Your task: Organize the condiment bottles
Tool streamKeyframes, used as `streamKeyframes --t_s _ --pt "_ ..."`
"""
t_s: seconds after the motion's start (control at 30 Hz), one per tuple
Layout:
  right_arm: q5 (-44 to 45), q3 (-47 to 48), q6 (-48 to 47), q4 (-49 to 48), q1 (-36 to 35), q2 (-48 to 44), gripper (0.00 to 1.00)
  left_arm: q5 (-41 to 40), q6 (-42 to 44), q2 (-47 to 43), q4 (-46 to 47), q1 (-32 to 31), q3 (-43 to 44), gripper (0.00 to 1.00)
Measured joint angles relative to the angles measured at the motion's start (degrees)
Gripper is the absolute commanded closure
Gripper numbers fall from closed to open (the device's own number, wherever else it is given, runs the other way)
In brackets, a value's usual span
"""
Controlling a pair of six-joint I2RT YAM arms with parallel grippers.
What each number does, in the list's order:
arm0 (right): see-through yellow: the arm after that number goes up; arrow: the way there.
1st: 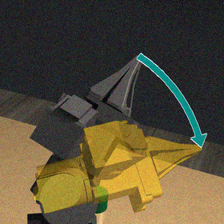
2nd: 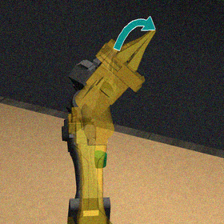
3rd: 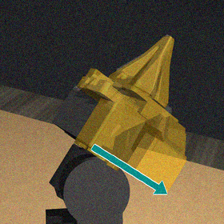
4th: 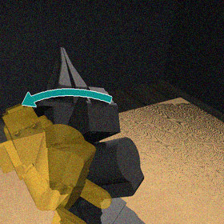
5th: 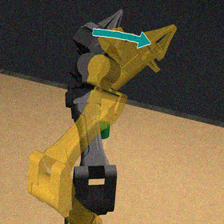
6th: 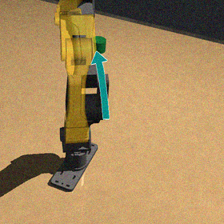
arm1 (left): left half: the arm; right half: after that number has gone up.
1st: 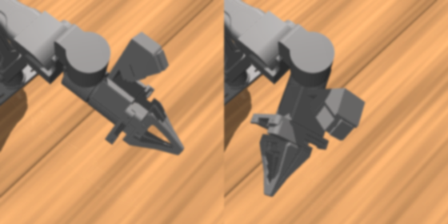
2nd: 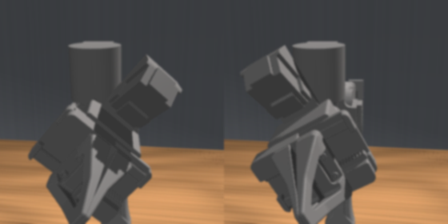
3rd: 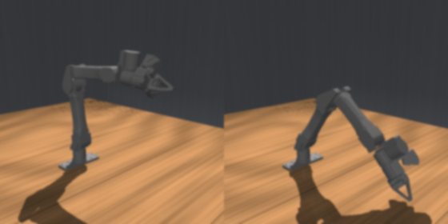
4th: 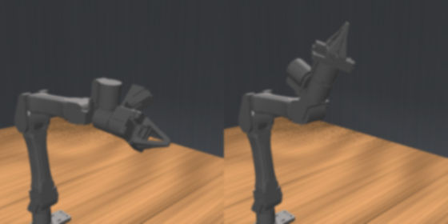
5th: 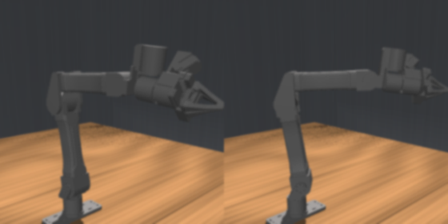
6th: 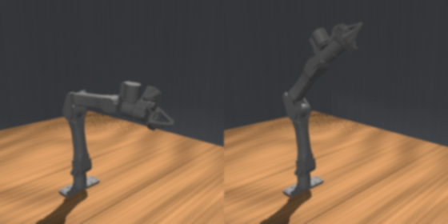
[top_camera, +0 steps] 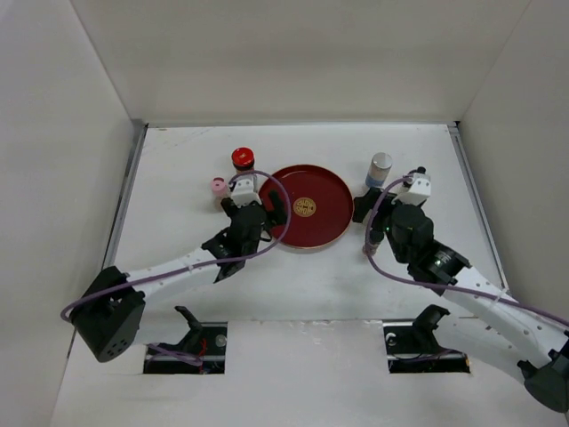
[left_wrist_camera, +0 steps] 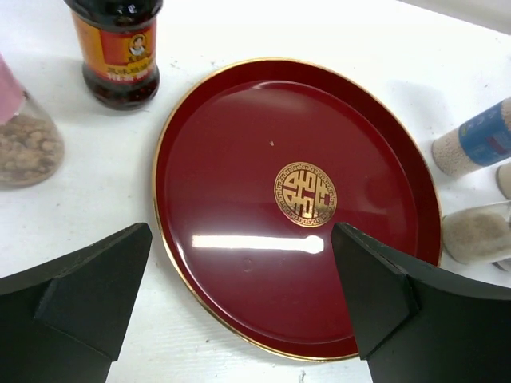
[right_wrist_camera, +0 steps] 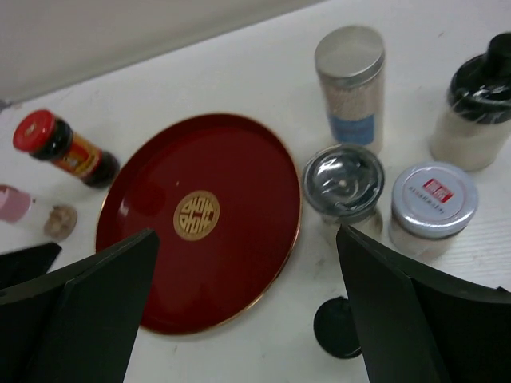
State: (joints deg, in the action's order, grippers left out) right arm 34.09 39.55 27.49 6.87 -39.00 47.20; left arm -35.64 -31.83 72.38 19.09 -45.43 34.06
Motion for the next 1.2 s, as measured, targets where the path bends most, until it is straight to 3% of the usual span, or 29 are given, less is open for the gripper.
streamKeyframes --t_s 0.03,0.07,0.1,0.2,0.23,0.3,0.4,0.47,0.53,0.6,0.67,0.77,1.03,1.2 --pt "0.0 -0.7 0.0 -0.4 -0.9 0.2 0.04 -0.2 0.1 -1.2 -0.7 0.2 0.0 0.0" --pt "0.0 -1.2 0.0 -1.0 -1.9 0.8 0.17 -0.3 0.2 -2.3 -1.4 0.5 0.2 0.0" --pt "-0.2 -1.5 -0.2 -1.4 -2.7 1.5 0.37 -0.5 0.3 -3.2 -2.1 1.0 0.4 0.0" --pt "-1.2 -1.5 -1.3 -3.7 -4.6 3.9 0.69 -1.1 1.6 -5.4 -4.5 2.7 2.4 0.0" --pt "-1.6 -1.5 -1.7 -4.5 -5.0 4.2 0.77 -1.2 2.2 -5.7 -5.1 3.2 3.2 0.0" --pt "-2.5 -1.5 -2.2 -6.4 -5.8 4.5 0.81 -1.5 3.8 -6.4 -6.3 4.4 5.4 0.0" --pt "-4.7 -1.4 -2.5 -9.8 -6.1 5.0 0.78 -1.7 6.1 -6.5 -7.8 6.3 9.6 0.04" --pt "-6.1 -1.4 -2.4 -12.0 -6.1 5.9 0.69 -1.6 7.3 -5.8 -9.2 8.0 13.4 0.56" --pt "-7.0 -1.6 -2.3 -14.2 -6.1 6.8 0.59 -1.6 9.0 -3.7 -10.4 10.0 18.2 0.65" --pt "-7.7 -2.3 -2.3 -16.4 -6.1 7.0 0.4 -1.6 10.4 -0.6 -12.6 11.8 23.6 0.54" --pt "-7.8 -3.1 -2.2 -18.1 -6.6 7.0 0.25 -1.2 11.4 2.9 -15.0 13.2 28.4 0.35" --pt "-8.0 -4.7 -2.4 -19.9 -7.7 7.0 0.15 -0.5 12.5 8.2 -18.0 15.0 33.3 0.18" --pt "-8.3 -5.8 -2.7 -22.9 -8.8 10.7 0.07 2.9 13.6 24.6 -26.5 20.2 42.0 0.15" --pt "-8.4 -5.8 -3.2 -24.4 -9.4 12.5 0.06 5.2 13.3 29.3 -28.7 22.1 43.3 0.15"
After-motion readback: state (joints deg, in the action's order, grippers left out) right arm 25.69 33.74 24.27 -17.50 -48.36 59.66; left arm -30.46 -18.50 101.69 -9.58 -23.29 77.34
